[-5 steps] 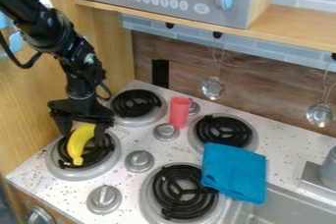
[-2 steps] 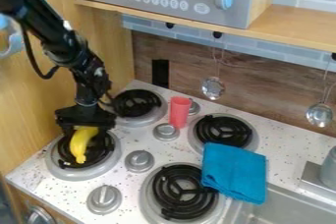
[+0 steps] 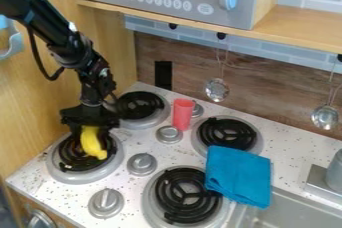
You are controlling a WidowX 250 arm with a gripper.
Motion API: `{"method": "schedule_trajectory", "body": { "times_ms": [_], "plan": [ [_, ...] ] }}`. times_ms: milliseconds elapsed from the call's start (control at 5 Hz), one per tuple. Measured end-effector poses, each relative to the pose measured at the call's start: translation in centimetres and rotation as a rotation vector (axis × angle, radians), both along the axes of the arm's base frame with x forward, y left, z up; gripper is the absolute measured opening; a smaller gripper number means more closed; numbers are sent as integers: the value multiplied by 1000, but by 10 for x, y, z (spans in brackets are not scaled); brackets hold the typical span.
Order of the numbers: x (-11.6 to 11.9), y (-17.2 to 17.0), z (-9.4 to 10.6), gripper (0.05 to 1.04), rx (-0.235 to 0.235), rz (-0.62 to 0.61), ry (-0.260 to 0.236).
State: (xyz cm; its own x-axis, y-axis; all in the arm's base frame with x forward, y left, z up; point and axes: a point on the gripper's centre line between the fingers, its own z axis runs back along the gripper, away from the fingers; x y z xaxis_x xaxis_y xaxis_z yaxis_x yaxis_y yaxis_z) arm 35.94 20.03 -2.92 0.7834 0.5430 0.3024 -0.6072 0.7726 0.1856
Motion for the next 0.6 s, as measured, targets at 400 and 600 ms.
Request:
{"method": "schedule_trajectory", "body": {
  "times_ms": [400, 600],
  "plan": [
    [-13, -15, 6, 606, -58, -109, 51],
    [-10, -18, 24, 606, -55, -154, 37]
  ]
}}
